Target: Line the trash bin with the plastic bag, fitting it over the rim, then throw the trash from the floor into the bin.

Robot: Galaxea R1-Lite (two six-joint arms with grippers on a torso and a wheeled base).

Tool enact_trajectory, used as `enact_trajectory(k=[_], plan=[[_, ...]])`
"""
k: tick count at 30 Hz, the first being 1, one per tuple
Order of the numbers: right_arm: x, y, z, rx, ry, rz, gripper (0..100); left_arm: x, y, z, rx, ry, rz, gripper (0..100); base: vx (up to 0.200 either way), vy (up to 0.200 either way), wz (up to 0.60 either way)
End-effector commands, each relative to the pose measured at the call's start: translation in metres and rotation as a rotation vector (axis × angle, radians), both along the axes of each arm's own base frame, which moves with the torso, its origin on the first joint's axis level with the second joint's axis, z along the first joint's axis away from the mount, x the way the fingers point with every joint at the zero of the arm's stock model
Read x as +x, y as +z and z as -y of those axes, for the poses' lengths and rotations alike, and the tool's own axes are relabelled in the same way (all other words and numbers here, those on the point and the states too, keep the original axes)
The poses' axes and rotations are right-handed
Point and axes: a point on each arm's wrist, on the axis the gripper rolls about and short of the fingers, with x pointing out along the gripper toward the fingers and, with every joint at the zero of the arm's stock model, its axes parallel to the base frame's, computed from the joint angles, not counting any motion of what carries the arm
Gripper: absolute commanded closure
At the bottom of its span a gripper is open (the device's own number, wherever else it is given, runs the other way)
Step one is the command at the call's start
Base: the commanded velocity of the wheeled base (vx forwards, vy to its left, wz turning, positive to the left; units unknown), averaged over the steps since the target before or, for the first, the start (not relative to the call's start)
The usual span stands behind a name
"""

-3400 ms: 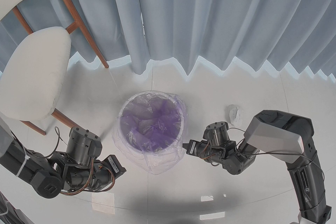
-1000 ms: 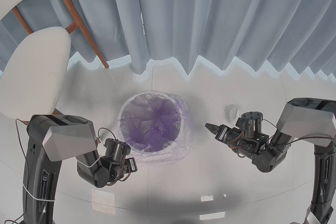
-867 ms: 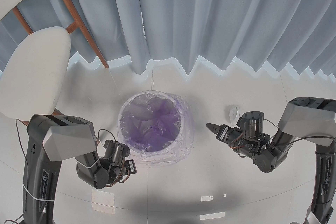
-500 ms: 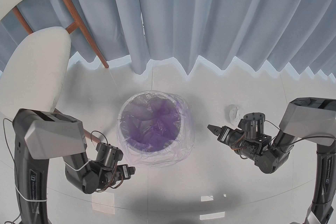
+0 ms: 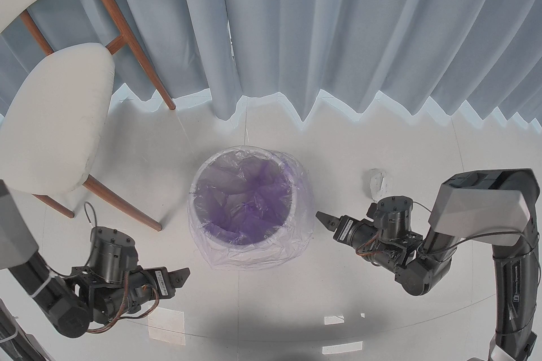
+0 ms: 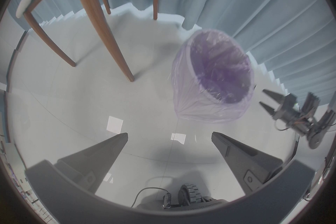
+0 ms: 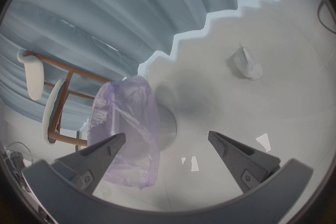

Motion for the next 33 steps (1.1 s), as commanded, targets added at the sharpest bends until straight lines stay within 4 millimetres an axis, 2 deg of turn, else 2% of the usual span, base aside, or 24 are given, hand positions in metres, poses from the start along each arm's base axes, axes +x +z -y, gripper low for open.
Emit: enact_trajectory(k=[1, 10, 11, 20, 33], plan=[[0.009, -0.048, -0.016, -0.005, 0.044, -0.036, 0, -0.023, 0.034, -0.014, -0.064, 0.024, 0.136, 0, 0.0, 0.0, 0.0], [0.04, -0.055, -0.027, 0.045, 0.083, 0.011, 0, -0.024, 0.042, -0.024, -0.076, 0.072, 0.175, 0, 0.0, 0.0, 0.0], [0.04, -0.055, -0.027, 0.045, 0.083, 0.011, 100, -0.024, 0.042, -0.025, -0.077, 0.076, 0.177, 0, 0.0, 0.0, 0.0], [0.073, -0.053, -0.029, 0.027, 0.041, -0.074, 100, -0.022, 0.046, -0.032, -0.078, 0.117, 0.198, 0, 0.0, 0.0, 0.0], [0.104, -0.046, -0.04, -0.072, 0.022, -0.267, 100, -0.021, 0.047, -0.036, -0.08, 0.136, 0.207, 0, 0.0, 0.0, 0.0]])
